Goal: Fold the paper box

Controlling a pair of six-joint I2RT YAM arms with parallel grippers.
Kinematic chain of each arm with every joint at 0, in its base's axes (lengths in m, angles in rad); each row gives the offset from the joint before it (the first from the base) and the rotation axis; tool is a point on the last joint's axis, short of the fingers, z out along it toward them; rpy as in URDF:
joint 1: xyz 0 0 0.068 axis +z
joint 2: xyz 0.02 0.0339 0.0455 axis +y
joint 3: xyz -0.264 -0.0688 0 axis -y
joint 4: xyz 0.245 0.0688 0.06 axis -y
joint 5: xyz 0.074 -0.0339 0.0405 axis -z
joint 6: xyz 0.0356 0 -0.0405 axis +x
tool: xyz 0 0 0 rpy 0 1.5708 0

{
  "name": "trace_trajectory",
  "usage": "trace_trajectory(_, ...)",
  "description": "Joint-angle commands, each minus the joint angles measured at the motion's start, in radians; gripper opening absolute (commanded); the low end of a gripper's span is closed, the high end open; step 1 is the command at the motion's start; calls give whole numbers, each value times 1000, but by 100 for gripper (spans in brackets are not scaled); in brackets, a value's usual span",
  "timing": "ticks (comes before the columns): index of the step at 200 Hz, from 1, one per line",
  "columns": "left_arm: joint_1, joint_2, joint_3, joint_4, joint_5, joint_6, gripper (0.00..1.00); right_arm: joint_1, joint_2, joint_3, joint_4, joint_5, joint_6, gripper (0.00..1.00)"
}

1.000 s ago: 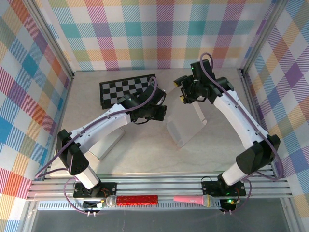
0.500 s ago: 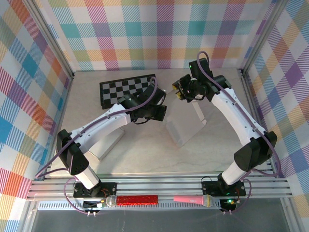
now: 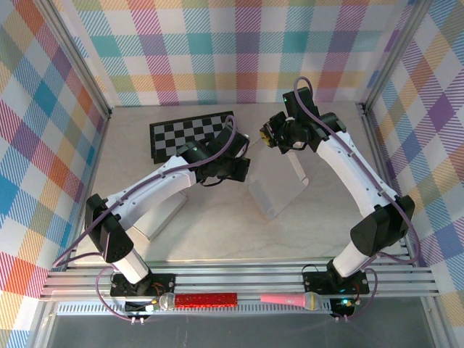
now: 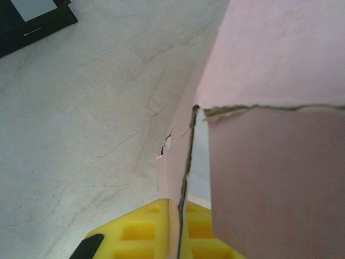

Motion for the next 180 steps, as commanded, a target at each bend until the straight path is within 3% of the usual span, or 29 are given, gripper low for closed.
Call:
trace_trajectory(1,-15,-43,12,-10,-13,18,0,-10,6,3,-15,6,-18,12)
trace_trajectory(18,-15,-46,11,-6,-12,19,0,-12,5,-6,-2,3,-19,12)
trace_trajectory(37,-14,-47,8,-8,-16,20,0,-13,2,-15,14,6,-18,0)
trace_trajectory(51,-14,-55,3,-5,-16,18,1,-13,-7,-20,23,17,-8,0)
trace_trajectory(66,-14,-79,-9,12,-16,4,14,-13,-25,-47,51,30,19,0)
trace_trajectory(104,-2,-213,-100,122,20,-51,59,-9,-91,-149,100,113,163,0)
trace_trajectory(126,54,-308,-201,217,85,-134,75,-3,-147,-279,229,172,262,0)
trace_trajectory(148,140,-373,-300,278,169,-209,74,-1,-159,-344,315,201,292,0)
trace_trajectory(180,266,-372,-387,251,292,-270,64,11,-113,-373,374,186,287,0)
